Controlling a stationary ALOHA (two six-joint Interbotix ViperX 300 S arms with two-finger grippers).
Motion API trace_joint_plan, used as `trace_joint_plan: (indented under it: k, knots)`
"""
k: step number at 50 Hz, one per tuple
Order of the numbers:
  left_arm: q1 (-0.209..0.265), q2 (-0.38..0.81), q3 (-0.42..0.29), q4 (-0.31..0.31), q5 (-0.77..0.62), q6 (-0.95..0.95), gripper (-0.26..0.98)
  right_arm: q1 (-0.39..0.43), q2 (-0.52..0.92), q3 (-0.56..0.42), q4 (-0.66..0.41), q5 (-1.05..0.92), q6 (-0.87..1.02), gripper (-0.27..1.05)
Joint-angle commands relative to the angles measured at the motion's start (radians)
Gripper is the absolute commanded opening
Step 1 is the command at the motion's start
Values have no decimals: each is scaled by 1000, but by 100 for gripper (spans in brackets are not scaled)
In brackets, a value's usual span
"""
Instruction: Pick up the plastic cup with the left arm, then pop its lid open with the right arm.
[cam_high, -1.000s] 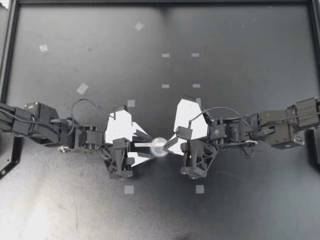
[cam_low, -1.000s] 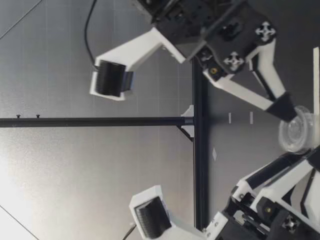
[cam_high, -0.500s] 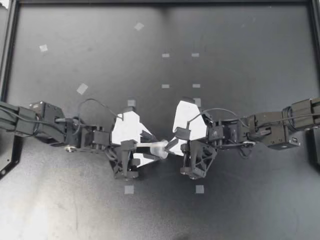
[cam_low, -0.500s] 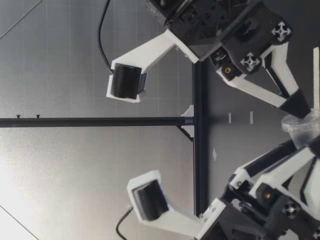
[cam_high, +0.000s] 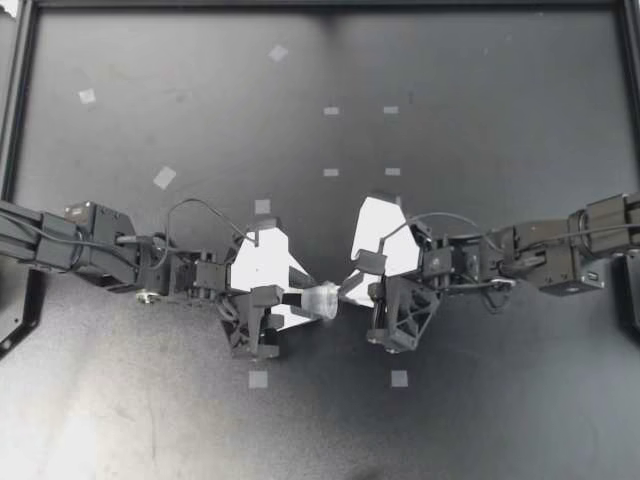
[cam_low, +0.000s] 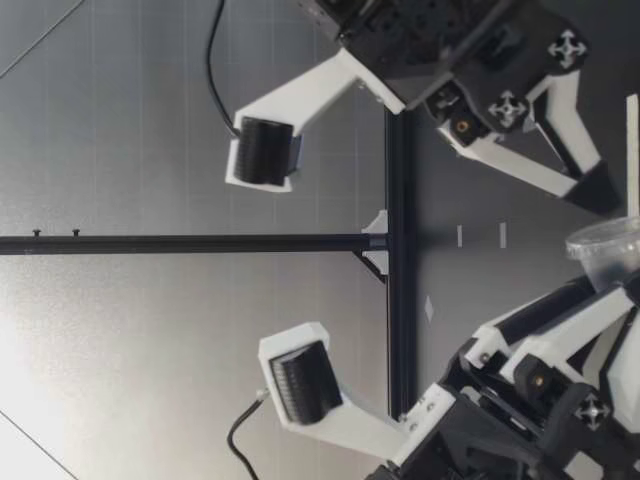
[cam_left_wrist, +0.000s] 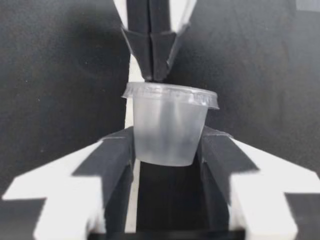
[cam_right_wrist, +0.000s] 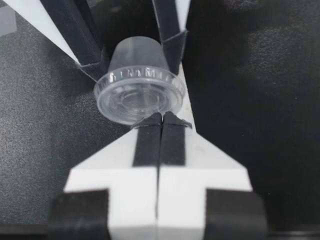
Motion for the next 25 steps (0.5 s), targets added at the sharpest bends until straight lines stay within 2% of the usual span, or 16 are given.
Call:
trace_joint_plan:
  k: [1, 11, 17, 22, 25]
  knots:
    - [2, -26, -20, 2, -2, 5, 32, -8, -49, -5, -2, -3, 2, -9]
    - [-6, -40, -18, -5, -3, 9, 16, -8, -120, 38, 5, 9, 18, -9]
    - [-6, -124, -2, -15, -34, 11, 10, -8, -235, 104, 31, 11, 118, -9]
    - [-5, -230, 44, -17, -179, 26, 10, -8, -359, 187, 32, -21, 252, -3]
    - [3, -293, 98, -18, -333, 40, 10, -5, -433, 247, 32, -103, 353, 7]
